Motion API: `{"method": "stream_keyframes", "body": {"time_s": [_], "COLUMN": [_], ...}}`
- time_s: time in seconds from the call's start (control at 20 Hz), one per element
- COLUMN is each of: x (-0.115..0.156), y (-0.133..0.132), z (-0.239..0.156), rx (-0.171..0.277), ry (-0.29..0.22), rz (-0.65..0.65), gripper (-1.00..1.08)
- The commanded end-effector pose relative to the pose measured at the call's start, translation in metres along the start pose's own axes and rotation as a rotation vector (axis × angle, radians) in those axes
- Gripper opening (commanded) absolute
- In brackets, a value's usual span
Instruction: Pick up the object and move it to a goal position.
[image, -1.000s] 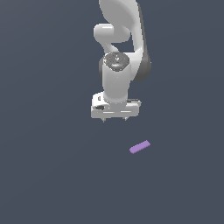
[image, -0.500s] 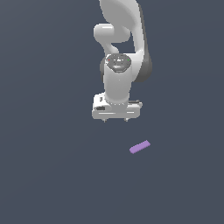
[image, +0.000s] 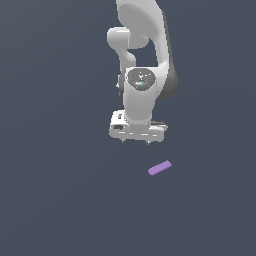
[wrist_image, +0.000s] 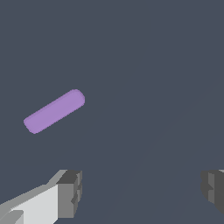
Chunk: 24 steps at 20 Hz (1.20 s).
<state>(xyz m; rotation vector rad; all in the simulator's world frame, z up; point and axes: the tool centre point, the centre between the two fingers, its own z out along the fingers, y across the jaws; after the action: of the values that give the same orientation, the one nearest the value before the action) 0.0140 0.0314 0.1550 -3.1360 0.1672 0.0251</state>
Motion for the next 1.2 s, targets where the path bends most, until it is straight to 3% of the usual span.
{"method": "stream_keyframes", "body": {"time_s": [0.0,1.15], "x": [0.004,0.034], "y": [-0.006,-0.070], "z": [0.004,0.051], "rx": [0.002,0.008], "ry": [0.000,0.003], "rz": [0.054,0.601], "gripper": [1.00,1.00]}}
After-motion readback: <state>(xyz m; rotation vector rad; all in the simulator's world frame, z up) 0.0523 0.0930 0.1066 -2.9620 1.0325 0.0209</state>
